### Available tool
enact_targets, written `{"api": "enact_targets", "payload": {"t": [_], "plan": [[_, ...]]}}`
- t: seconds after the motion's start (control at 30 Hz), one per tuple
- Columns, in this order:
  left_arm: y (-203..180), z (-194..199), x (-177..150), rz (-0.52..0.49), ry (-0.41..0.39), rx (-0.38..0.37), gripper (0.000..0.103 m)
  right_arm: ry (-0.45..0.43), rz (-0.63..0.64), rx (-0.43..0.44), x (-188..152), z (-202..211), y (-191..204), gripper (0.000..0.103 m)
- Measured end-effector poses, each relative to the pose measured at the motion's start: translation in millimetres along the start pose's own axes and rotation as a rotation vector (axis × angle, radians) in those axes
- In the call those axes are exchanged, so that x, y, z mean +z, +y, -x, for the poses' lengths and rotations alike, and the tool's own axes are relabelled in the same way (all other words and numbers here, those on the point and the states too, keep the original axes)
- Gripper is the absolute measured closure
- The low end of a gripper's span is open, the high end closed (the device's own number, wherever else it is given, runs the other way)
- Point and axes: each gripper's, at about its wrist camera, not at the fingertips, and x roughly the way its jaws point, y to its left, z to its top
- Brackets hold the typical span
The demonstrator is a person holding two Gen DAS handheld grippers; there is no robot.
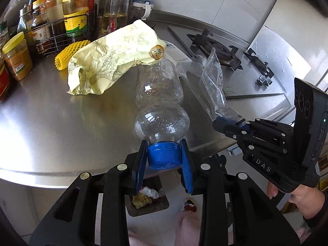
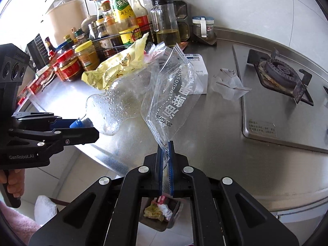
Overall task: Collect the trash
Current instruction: 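Carry bottle and bag down to the trash bin and open both tools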
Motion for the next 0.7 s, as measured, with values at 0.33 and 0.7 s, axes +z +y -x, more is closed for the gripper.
{"api": "enact_targets", "payload": {"t": [0.33, 0.7], "plan": [[-7.0, 52.4, -63.9, 0.018, -0.012, 0.017, 0.073, 0.025, -0.018, 0.05, -42.3, 35.0, 28.6, 0.097], [-8.5, 85.1, -115.8, 0.061, -0.001, 0.017, 0.073, 0.09, 0.001, 0.097, -81.7, 41.9, 56.6, 0.097]]}}
